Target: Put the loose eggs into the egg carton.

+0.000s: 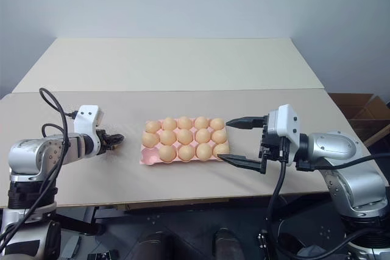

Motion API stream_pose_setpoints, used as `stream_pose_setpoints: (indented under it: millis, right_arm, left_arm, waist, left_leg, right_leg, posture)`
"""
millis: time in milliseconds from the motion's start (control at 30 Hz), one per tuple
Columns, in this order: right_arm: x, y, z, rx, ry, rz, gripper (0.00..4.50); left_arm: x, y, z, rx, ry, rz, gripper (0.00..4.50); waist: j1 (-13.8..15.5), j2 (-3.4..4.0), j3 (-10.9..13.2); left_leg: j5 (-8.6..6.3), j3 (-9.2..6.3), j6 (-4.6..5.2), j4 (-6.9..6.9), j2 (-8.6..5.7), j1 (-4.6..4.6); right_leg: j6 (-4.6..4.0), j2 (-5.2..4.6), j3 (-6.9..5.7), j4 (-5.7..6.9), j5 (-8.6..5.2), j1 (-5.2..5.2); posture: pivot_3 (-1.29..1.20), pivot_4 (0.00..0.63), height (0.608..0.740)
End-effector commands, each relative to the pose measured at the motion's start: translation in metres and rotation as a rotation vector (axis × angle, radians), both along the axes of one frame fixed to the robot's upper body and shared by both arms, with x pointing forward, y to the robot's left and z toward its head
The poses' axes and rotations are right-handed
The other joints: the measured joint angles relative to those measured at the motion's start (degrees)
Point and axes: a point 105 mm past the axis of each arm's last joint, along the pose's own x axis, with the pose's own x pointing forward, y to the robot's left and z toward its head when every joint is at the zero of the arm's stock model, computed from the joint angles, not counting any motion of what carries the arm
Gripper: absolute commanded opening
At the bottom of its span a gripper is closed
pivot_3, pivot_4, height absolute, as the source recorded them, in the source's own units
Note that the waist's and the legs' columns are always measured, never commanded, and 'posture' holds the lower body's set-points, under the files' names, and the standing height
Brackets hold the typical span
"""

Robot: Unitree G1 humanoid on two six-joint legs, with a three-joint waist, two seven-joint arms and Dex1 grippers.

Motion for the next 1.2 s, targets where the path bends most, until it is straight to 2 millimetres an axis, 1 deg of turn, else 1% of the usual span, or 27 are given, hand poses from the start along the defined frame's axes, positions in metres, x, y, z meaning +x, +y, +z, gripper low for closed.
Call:
stream_pose_setpoints:
  millis: [33, 133, 233, 300, 333, 400, 467, 533, 633, 733, 800, 867, 967, 1033, 1200]
  right_arm:
    - [-0.005, 0.000, 0.013, 0.018, -0.056, 0.007, 4.50]
    - [-0.006, 0.000, 0.013, 0.019, -0.057, 0.007, 4.50]
    - [-0.006, 0.001, 0.011, 0.012, -0.057, 0.006, 4.50]
    - [-0.007, 0.002, 0.012, 0.015, -0.056, 0.010, 4.50]
    - [-0.006, 0.002, 0.012, 0.016, -0.056, 0.010, 4.50]
    - [-0.006, 0.003, 0.012, 0.019, -0.057, 0.008, 4.50]
    - [-0.007, 0.004, 0.011, 0.024, -0.058, 0.006, 4.50]
    - [-0.007, 0.005, 0.011, 0.026, -0.060, 0.005, 4.50]
    - [-0.009, 0.005, 0.010, 0.028, -0.061, -0.001, 4.50]
    - [-0.011, 0.004, 0.011, 0.034, -0.063, -0.009, 4.50]
    - [-0.013, 0.004, 0.011, 0.035, -0.064, -0.012, 4.50]
    - [-0.013, 0.003, 0.011, 0.035, -0.063, -0.015, 4.50]
    - [-0.013, 0.003, 0.013, 0.042, -0.065, -0.017, 4.50]
    - [-0.013, 0.004, 0.013, 0.044, -0.067, -0.015, 4.50]
    - [-0.012, 0.005, 0.013, 0.046, -0.070, -0.011, 4.50]
  left_arm:
    - [0.002, 0.001, 0.022, 0.043, -0.086, -0.021, 1.42]
    - [0.001, -0.012, 0.045, 0.041, -0.178, -0.139, 1.41]
    - [-0.006, -0.029, 0.069, 0.028, -0.290, -0.332, 1.41]
    - [-0.021, -0.045, 0.083, -0.014, -0.341, -0.527, 1.41]
    - [-0.028, -0.051, 0.087, -0.035, -0.352, -0.605, 1.41]
    - [-0.040, -0.061, 0.087, -0.050, -0.356, -0.734, 1.41]
    - [-0.049, -0.075, 0.077, -0.069, -0.338, -0.845, 1.41]
    - [-0.056, -0.086, 0.069, -0.100, -0.326, -0.916, 1.41]
    - [-0.059, -0.102, 0.059, -0.146, -0.297, -0.954, 1.41]
    - [-0.056, -0.109, 0.048, -0.124, -0.289, -0.956, 1.41]
    - [-0.054, -0.110, 0.044, -0.120, -0.270, -0.954, 2.10]
    - [-0.053, -0.110, 0.043, -0.120, -0.265, -0.951, 2.69]
    - [-0.047, -0.104, 0.051, -0.090, -0.317, -0.905, 3.71]
    - [-0.048, -0.102, 0.064, -0.108, -0.360, -0.908, 4.34]
    - [-0.055, -0.093, 0.088, -0.100, -0.447, -0.921, 4.34]
  waist:
    - [0.03, 0.00, 0.00]
    - [0.03, -0.01, 0.01]
    - [0.09, -0.01, 0.01]
    - [0.06, 0.00, 0.01]
    - [0.06, 0.00, 0.01]
    - [0.12, 0.01, 0.01]
    - [0.22, 0.01, 0.01]
    - [0.38, 0.02, 0.01]
    - [0.89, 0.01, 0.01]
    - [0.94, 0.01, 0.01]
    - [0.94, 0.01, 0.01]
    - [0.78, 0.01, 0.01]
    - [0.76, 0.01, 0.01]
    - [0.79, 0.01, 0.01]
    - [0.76, 0.01, 0.01]
  left_leg:
    - [0.00, 0.00, 0.00, 0.00, 0.00, -0.01]
    - [0.00, -0.02, 0.00, 0.00, 0.00, -0.13]
    - [0.00, -0.01, 0.00, -0.01, 0.00, -0.17]
    - [-0.01, 0.03, 0.00, -0.01, 0.00, -0.15]
    - [-0.01, 0.06, -0.01, -0.01, 0.01, -0.15]
    - [-0.01, 0.11, 0.00, -0.01, 0.01, -0.13]
    - [-0.01, 0.12, 0.00, -0.01, 0.01, -0.10]
    - [-0.01, 0.13, 0.00, -0.01, 0.01, -0.09]
    - [0.00, 0.11, 0.00, 0.02, 0.01, -0.11]
    - [0.00, 0.11, 0.00, 0.06, 0.00, -0.16]
    - [0.00, 0.11, 0.01, 0.06, 0.00, -0.16]
    - [0.00, 0.09, 0.01, 0.06, 0.01, -0.16]
    - [0.00, 0.08, 0.01, 0.06, 0.02, -0.14]
    - [0.00, 0.06, 0.01, 0.06, 0.02, -0.13]
    - [0.00, 0.07, 0.01, 0.06, 0.02, -0.13]
  right_leg:
    - [0.00, -0.01, 0.00, 0.00, 0.00, -0.01]
    - [0.00, 0.00, -0.03, -0.03, 0.00, -0.09]
    - [0.00, -0.01, -0.04, -0.06, 0.00, -0.11]
    - [-0.01, -0.03, -0.03, -0.06, -0.01, -0.10]
    - [-0.02, -0.03, -0.03, -0.08, -0.01, -0.11]
    - [-0.03, -0.05, -0.02, -0.07, -0.02, -0.11]
    - [-0.04, -0.04, -0.02, -0.07, -0.03, -0.09]
    - [-0.05, -0.03, -0.02, -0.06, -0.04, -0.07]
    - [-0.04, -0.02, -0.03, -0.06, -0.03, -0.06]
    - [-0.02, -0.02, -0.02, -0.08, -0.03, -0.07]
    - [-0.01, -0.02, -0.01, -0.08, -0.02, -0.07]
    - [-0.01, 0.00, -0.02, -0.08, -0.02, -0.07]
    - [-0.01, 0.02, -0.02, -0.05, -0.03, -0.08]
    - [-0.01, 0.03, -0.02, -0.04, -0.03, -0.07]
    - [0.00, 0.02, -0.02, -0.06, -0.03, -0.07]
  posture:
    - [0.00, 0.150, 0.740]
    - [0.00, 0.150, 0.740]
    - [0.00, 0.150, 0.740]
    - [0.00, 0.150, 0.740]
    - [0.00, 0.150, 0.740]
    - [0.00, 0.150, 0.740]
    - [0.00, 0.150, 0.740]
    - [0.00, 0.150, 0.740]
    - [0.00, 0.150, 0.740]
    - [0.00, 0.150, 0.740]
    - [0.00, 0.150, 0.740]
    - [0.00, 0.150, 0.740]
    - [0.00, 0.150, 0.740]
    - [0.00, 0.150, 0.740]
    - [0.00, 0.150, 0.740]
